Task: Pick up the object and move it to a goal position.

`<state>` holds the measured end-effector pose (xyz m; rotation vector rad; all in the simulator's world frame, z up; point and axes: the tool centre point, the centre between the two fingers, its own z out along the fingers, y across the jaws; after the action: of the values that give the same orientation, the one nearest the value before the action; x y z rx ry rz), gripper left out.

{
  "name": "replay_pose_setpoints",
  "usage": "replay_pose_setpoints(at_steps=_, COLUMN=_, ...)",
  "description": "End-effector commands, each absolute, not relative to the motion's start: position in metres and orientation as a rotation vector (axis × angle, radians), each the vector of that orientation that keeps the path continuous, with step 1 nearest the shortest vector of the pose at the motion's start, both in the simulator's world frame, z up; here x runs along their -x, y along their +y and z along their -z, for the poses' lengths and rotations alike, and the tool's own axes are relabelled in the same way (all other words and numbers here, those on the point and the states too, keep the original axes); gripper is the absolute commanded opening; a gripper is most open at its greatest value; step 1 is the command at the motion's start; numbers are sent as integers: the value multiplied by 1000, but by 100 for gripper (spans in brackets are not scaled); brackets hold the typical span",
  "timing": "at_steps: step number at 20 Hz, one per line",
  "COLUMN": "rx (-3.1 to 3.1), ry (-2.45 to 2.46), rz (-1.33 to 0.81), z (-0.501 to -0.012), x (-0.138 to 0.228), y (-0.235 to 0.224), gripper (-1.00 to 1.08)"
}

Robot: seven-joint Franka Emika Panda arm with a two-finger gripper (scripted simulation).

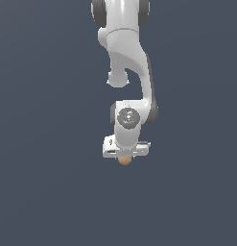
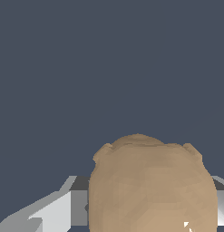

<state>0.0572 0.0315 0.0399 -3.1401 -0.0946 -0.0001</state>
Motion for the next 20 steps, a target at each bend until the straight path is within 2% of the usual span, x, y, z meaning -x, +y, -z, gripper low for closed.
replay_pose_setpoints(at_steps=1, rx=3140, ry=-95, rz=0, z=-40, x=-57, y=31, gripper=-100)
replay_pose_setpoints(at_steps=11, rx=3140, ry=-95, rz=0, z=-45, x=-41, y=30, gripper=-100)
replay_pose_setpoints(at_steps=20, rx=3140, ry=-95, rz=0, z=-57, x=1, y=27, gripper=-100)
